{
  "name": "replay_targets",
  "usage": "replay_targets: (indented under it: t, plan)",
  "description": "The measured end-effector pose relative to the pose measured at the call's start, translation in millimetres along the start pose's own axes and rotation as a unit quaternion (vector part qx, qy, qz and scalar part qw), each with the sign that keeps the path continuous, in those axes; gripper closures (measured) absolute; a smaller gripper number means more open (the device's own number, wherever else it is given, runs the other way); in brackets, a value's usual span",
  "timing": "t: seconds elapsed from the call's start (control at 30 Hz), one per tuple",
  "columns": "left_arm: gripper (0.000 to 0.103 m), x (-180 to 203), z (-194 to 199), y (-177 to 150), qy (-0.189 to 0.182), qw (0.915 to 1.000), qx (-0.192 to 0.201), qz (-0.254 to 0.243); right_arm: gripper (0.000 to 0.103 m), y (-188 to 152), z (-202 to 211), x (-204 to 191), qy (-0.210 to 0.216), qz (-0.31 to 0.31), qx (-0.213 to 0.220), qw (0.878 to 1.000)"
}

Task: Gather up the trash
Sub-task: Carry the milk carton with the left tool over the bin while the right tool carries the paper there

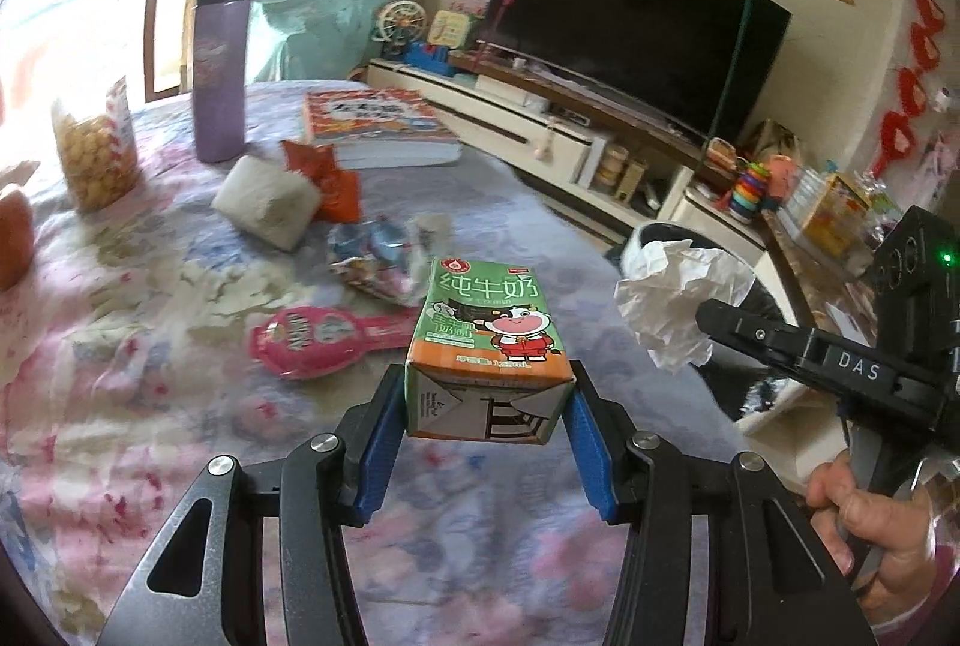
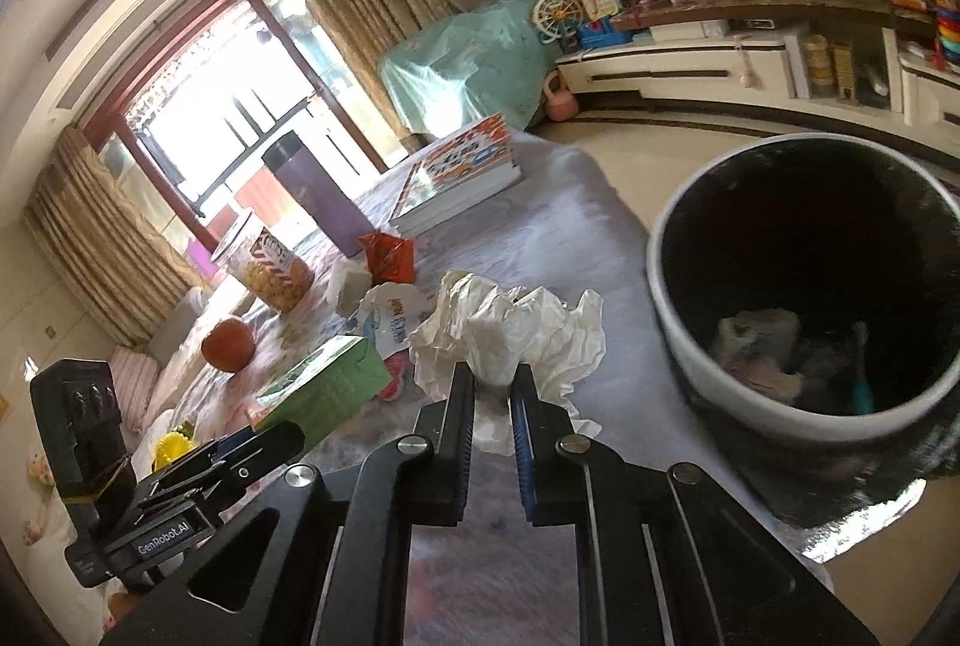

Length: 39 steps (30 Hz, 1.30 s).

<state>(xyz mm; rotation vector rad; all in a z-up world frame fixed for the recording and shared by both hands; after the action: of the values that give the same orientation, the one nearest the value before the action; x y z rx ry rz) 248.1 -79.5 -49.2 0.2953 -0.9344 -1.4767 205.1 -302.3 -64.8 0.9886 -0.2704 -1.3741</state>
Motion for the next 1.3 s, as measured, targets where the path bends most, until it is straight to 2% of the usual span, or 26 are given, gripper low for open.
replay_targets:
  t: [0.7, 1.3]
  plan:
    - [0.054, 75.3, -36.5, 6.4, -0.055, 0.9963, -0.008, -0.065, 0.091, -0.4, 64.0, 55.4, -0.054, -0.032, 0.048, 0.997]
    - [0.054, 120.1, -88.2, 23.1, -0.076, 0.9909, -0.022, -0.109, 0.091, 4.6, 83.0, 103.6, -0.082, -0.064, 0.06, 0.993]
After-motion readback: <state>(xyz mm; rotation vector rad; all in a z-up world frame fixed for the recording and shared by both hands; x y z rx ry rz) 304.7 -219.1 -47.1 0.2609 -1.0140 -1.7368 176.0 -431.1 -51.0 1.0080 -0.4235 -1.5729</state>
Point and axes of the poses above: each gripper's, at about its wrist camera, not at the fingertips, and z roughly against the way its jaws point, x to its right, y to its top, the point moved 2 cm from there along -z, roughly the way its jaws point, and after that the axes turned 7 degrees about z, right-handed, at the moved point
